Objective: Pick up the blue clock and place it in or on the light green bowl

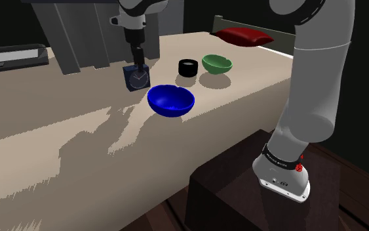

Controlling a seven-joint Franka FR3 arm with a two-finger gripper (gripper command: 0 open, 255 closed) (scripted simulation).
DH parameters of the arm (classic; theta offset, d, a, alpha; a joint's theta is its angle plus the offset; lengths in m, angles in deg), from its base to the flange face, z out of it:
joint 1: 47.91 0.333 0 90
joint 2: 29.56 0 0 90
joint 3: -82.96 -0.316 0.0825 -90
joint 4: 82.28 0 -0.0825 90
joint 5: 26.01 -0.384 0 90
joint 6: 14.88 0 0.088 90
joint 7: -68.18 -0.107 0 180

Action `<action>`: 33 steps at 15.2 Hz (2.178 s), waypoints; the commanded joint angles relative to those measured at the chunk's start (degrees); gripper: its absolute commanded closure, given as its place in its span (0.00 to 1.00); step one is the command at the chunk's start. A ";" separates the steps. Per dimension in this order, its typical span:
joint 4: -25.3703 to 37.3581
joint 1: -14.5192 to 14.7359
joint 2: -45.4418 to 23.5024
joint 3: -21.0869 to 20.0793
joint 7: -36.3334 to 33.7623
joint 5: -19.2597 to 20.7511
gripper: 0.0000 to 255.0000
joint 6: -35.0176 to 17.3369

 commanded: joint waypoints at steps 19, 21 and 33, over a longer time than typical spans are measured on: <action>-2.07 0.04 -0.48 -0.01 -0.02 0.05 1.00 -2.57; -2.12 0.02 -0.42 -0.01 0.00 0.05 1.00 -2.58; 6.84 0.11 -0.22 -0.06 0.01 0.02 1.00 6.59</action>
